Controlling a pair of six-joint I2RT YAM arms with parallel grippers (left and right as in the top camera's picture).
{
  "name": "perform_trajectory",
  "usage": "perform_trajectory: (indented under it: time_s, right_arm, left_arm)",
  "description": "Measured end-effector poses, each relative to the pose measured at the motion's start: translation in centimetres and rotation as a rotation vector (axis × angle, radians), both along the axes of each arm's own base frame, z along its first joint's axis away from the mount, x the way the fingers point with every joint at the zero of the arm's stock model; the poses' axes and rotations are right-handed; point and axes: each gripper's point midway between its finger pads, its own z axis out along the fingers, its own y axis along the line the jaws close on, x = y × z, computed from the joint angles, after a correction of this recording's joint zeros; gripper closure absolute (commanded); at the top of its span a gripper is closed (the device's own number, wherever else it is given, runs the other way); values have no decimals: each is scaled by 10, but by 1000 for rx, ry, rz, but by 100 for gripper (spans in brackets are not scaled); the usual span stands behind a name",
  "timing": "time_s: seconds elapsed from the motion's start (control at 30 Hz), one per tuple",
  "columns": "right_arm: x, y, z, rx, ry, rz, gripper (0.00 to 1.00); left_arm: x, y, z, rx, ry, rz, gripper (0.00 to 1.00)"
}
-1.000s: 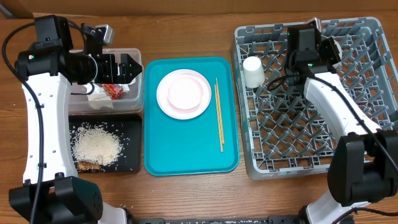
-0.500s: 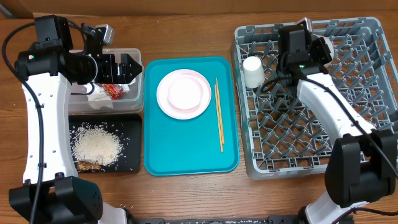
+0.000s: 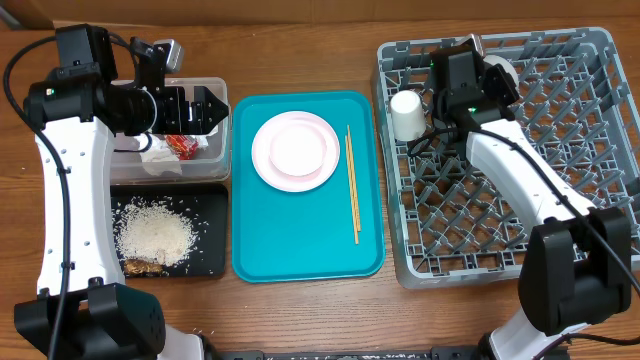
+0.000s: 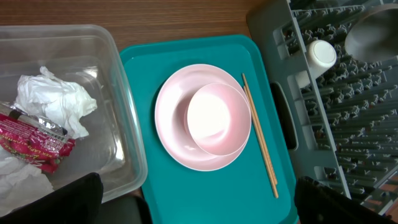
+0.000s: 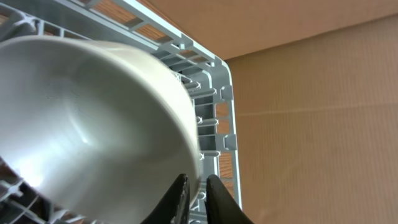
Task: Sort waste into correct bins and load items into the dishwasher
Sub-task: 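Lower the white bowl into the back of the rack and release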
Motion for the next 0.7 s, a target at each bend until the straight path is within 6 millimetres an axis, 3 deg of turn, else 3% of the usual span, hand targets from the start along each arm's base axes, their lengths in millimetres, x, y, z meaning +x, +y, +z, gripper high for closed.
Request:
perform_trajectory:
  time_s: [0.43,0.7]
  right_arm:
    - [-2,35,3,-27,-5,58,64]
    - [-9,34,-1,38,-61,-5,55]
  left_arm:
    - [0,0,0,0,0,0,0]
    - [0,0,0,0,0,0,0]
